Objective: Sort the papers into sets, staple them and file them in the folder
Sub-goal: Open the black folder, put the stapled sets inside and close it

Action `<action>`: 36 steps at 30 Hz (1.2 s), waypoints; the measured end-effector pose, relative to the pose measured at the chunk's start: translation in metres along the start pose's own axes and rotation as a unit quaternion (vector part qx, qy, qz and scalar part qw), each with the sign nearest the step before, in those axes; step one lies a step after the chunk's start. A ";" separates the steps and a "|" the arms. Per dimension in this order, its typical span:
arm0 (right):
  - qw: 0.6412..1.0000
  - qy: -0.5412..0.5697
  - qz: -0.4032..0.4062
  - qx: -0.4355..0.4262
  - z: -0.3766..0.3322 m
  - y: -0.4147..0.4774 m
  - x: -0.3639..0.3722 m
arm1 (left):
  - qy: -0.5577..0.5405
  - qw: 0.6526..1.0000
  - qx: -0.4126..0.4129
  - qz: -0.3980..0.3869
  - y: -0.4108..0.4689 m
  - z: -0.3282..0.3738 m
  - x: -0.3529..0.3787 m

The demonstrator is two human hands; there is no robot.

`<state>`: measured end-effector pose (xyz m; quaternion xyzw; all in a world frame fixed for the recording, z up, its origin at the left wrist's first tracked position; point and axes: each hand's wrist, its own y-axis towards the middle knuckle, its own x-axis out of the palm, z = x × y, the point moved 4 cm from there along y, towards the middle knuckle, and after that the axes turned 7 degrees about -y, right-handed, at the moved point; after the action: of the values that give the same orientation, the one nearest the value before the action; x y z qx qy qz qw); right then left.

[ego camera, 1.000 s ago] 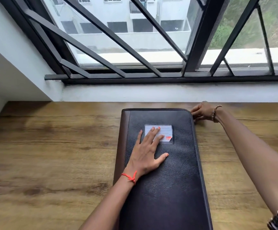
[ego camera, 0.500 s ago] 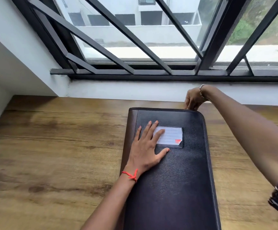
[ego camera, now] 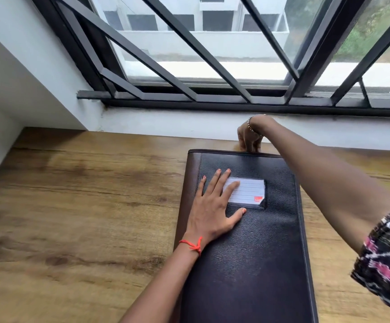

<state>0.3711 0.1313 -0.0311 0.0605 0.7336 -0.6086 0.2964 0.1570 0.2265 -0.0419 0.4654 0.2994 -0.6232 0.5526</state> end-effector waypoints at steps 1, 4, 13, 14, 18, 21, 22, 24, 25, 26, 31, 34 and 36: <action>1.000 -0.004 -0.001 -0.006 -0.005 0.001 -0.001 | 0.000 1.000 0.001 0.002 0.000 0.000 0.000; 1.000 0.008 -0.001 -0.025 -0.018 0.005 -0.005 | -0.003 1.000 0.001 0.004 0.000 0.000 0.000; 0.993 0.050 0.052 -0.097 -0.070 0.011 -0.015 | 0.003 1.000 0.006 0.010 -0.001 0.000 0.004; 0.992 0.055 0.054 -0.103 -0.074 0.011 -0.016 | 0.003 1.000 0.006 0.010 -0.002 0.001 0.004; 0.986 0.076 0.081 -0.123 -0.093 0.010 -0.019 | 0.008 1.000 0.006 0.009 -0.002 0.001 0.004; 0.978 0.096 0.137 -0.121 -0.104 0.006 -0.019 | 0.016 1.000 0.004 0.005 -0.001 0.001 0.005; 0.975 0.101 0.159 -0.120 -0.105 0.005 -0.017 | 0.017 1.000 0.004 0.002 -0.001 0.001 0.005; 0.962 0.130 0.209 -0.117 -0.104 0.002 -0.010 | 0.017 1.000 0.004 -0.006 -0.002 0.001 0.005; 0.952 0.158 0.238 -0.113 -0.102 0.002 -0.006 | 0.013 1.000 0.003 -0.010 -0.002 0.001 0.006; 0.938 0.196 0.266 -0.107 -0.100 -0.002 -0.001 | 0.007 1.000 0.003 -0.016 -0.002 0.001 0.006; 0.896 0.223 0.374 -0.085 -0.103 -0.032 0.026 | -0.029 0.999 0.014 -0.042 -0.001 -0.001 0.002; 0.882 0.214 0.415 -0.069 -0.100 -0.058 0.048 | -0.076 0.996 0.005 -0.037 -0.002 0.001 -0.008; 0.877 0.167 0.447 -0.054 -0.094 -0.077 0.070 | -0.079 0.997 -0.014 -0.017 -0.008 0.002 -0.017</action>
<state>0.2459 0.1798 0.0071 0.4666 0.6984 -0.3520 0.4131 0.1484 0.2330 -0.0270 0.4018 0.2711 -0.6632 0.5703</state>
